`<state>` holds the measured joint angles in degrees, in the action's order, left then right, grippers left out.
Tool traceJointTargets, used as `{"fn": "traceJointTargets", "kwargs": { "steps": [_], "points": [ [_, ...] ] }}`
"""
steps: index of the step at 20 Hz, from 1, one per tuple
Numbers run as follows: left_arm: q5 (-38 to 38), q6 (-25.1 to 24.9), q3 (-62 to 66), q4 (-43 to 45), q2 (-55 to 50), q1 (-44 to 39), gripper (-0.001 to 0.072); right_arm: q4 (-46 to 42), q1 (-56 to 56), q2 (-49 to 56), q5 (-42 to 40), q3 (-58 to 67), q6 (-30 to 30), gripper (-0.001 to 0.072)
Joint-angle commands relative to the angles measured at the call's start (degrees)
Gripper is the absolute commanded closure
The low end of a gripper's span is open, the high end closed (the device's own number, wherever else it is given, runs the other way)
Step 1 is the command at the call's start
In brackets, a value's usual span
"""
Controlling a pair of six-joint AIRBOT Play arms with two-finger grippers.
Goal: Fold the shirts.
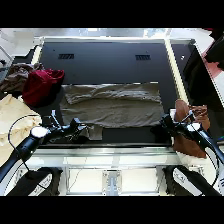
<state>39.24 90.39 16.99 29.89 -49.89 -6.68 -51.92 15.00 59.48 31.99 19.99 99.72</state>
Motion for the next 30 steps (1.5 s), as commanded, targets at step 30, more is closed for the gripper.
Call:
{"fn": "traceJointTargets", "kwargs": {
  "steps": [30],
  "points": [
    [1.62,-8.15,38.40,43.60,-20.41,4.24,0.0699,-16.26,-9.16,3.82,18.03,31.08,-23.63,0.0701]
  ]
}}
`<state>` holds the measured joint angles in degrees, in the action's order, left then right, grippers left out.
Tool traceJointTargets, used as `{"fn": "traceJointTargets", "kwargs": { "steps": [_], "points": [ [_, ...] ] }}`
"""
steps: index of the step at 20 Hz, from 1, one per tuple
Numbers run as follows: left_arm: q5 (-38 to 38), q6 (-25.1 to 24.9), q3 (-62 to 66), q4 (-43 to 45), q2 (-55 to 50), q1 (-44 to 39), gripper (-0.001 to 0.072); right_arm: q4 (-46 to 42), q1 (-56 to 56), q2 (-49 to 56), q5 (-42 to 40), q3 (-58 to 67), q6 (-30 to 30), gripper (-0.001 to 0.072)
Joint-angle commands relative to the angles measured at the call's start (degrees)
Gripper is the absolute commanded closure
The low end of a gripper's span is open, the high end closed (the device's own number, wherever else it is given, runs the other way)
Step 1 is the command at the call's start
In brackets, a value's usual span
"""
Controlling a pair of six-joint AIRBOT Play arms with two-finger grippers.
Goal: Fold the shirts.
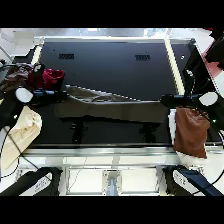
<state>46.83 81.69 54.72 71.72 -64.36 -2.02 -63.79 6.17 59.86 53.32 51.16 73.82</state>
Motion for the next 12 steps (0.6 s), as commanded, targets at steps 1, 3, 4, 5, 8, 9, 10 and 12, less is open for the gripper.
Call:
{"fn": "traceJointTargets", "kwargs": {
  "steps": [1,3,4,5,8,9,10,12],
  "points": [
    [-6.29,0.26,1.27,1.79,-8.09,-0.85,0.0699,-4.46,-0.33,5.44,-2.62,-0.17,2.36,0.0700],
    [-8.11,-1.60,2.16,1.79,-11.47,-1.92,0.0699,-4.42,-0.39,9.51,-2.54,-0.57,3.72,0.0700],
    [-9.99,-1.57,2.58,2.05,-13.03,-2.47,0.0699,-4.39,-0.39,11.37,-2.95,-0.61,4.44,0.0701],
    [-11.67,-1.55,3.19,2.67,-14.56,-2.80,0.0699,-4.28,-0.39,13.07,-3.69,-0.61,4.87,0.0701],
    [-12.79,-1.53,6.69,4.76,-19.10,-2.91,0.0699,-4.07,-0.87,16.74,-5.77,-0.61,4.96,0.0701],
    [-13.29,-1.53,8.15,5.42,-20.70,-2.91,0.0699,-4.07,-1.60,17.66,-6.54,-0.61,4.96,0.0701],
    [-13.68,-1.53,9.64,5.90,-22.21,-2.91,0.0699,-4.15,-2.51,18.36,-7.19,-0.61,4.96,0.0700],
    [-14.62,-1.53,12.81,5.86,-25.42,-3.02,0.0699,-4.15,-4.66,19.71,-8.85,-0.61,4.98,0.0700]
  ]
}}
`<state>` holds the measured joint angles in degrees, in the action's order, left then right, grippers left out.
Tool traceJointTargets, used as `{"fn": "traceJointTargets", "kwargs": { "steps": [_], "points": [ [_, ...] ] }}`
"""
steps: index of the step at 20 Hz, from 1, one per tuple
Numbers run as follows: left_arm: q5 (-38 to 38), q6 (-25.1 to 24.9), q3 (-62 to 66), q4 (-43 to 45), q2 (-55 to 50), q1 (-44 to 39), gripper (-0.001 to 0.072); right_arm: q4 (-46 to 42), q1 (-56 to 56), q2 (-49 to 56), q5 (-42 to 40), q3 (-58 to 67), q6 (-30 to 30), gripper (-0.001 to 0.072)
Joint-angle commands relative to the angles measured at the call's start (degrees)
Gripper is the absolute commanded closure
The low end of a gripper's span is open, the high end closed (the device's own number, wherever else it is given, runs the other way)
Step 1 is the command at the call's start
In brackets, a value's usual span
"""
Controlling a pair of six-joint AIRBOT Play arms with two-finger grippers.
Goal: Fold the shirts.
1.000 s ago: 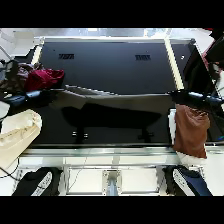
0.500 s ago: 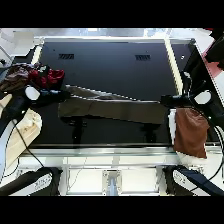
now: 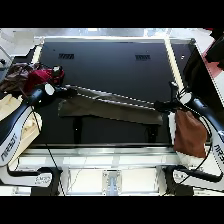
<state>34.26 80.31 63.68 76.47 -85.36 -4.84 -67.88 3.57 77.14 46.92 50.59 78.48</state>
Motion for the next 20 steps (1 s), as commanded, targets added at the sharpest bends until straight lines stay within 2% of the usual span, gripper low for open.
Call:
{"fn": "traceJointTargets", "kwargs": {
  "steps": [1,8,9,10,11,12,16,17,18,20],
  "points": [
    [-2.03,-0.15,5.16,1.11,-5.81,-0.24,0.0699,0.00,-3.13,3.02,-3.32,-0.04,0.37,0.0700],
    [-1.99,-0.17,6.95,1.11,-8.52,-0.44,0.0688,0.13,-4.70,3.74,-4.15,0.13,2.67,0.0697],
    [-1.90,-0.17,7.13,1.11,-8.37,-0.44,0.0619,0.55,-4.70,3.65,-3.04,0.39,3.56,0.0692],
    [-1.92,-0.17,7.48,1.09,-7.93,-0.44,0.0349,0.55,-4.70,3.28,-0.74,1.09,3.91,0.0625],
    [-1.90,-0.17,8.04,1.09,-7.06,-0.44,0.0014,0.55,-4.68,2.38,1.53,1.97,3.98,0.0459],
    [-1.90,-0.17,8.61,1.09,-5.70,-0.39,0.0000,0.46,-4.68,0.83,4.17,3.13,3.96,0.0383],
    [-3.37,-0.22,9.46,1.09,2.58,-0.22,0.0001,-3.15,-4.63,-12.02,7.87,5.05,3.87,0.0378],
    [-1.84,-0.33,9.88,1.14,4.00,-0.72,0.0002,-5.18,-4.24,-15.06,8.02,4.98,5.81,0.0321],
    [3.89,-1.33,11.47,1.09,4.37,-1.44,0.0002,-5.51,-2.71,-17.55,7.96,4.59,9.33,0.0206],
    [15.69,-5.92,15.89,1.09,3.10,-3.96,0.0002,-4.31,2.56,-20.50,6.32,2.58,13.35,0.0184]
  ]
}}
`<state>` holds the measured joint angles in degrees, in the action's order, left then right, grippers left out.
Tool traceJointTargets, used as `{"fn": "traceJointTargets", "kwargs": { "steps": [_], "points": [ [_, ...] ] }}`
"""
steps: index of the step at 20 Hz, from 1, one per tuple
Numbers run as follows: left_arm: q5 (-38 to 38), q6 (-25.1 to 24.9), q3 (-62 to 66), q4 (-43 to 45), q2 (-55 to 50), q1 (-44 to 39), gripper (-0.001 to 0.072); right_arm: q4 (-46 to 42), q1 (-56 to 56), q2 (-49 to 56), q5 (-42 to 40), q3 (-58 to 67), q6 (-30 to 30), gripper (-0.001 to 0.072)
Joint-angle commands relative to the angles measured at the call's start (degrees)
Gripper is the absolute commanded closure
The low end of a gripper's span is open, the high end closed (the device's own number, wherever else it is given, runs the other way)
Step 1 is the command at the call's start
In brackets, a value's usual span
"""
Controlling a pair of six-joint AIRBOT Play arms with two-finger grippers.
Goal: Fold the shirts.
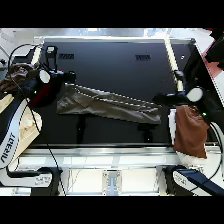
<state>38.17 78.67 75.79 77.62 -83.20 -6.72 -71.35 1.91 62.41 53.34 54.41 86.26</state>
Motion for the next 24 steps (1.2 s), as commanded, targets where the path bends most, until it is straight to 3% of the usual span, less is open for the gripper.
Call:
{"fn": "traceJointTargets", "kwargs": {
  "steps": [1,4,8,13,20,22,23,24],
  "points": [
    [14.64,-6.12,6.16,-0.04,-0.02,-3.93,0.0002,2.27,7.21,-6.45,-1.25,-2.95,5.97,0.0184],
    [16.68,-6.27,13.40,-0.04,-4.22,-9.38,0.0008,10.82,13.27,-6.38,-4.20,-9.53,5.53,0.0183],
    [23.04,-5.60,21.86,-0.33,-12.98,-14.58,0.0008,11.41,15.26,-2.12,-3.96,-16.02,1.95,0.0184],
    [26.64,-5.42,22.58,-1.36,-18.25,-16.76,0.0009,12.57,15.26,8.09,-3.30,-15.34,-4.39,0.0184],
    [28.52,-5.46,22.64,-4.66,-20.55,-16.83,0.0011,23.80,15.19,15.72,-3.50,-12.24,-14.19,0.0190],
    [28.57,-5.44,22.64,-5.29,-20.90,-16.87,0.0012,25.79,15.19,17.27,-3.39,-10.36,-14.58,0.0193],
    [28.59,-5.44,22.64,-5.99,-21.09,-16.85,0.0027,27.19,15.17,18.03,-3.19,-9.46,-15.39,0.0216],
    [28.59,-5.44,22.64,-6.40,-21.31,-16.85,0.0103,28.41,15.17,18.58,-3.17,-8.70,-15.50,0.0247]
  ]
}}
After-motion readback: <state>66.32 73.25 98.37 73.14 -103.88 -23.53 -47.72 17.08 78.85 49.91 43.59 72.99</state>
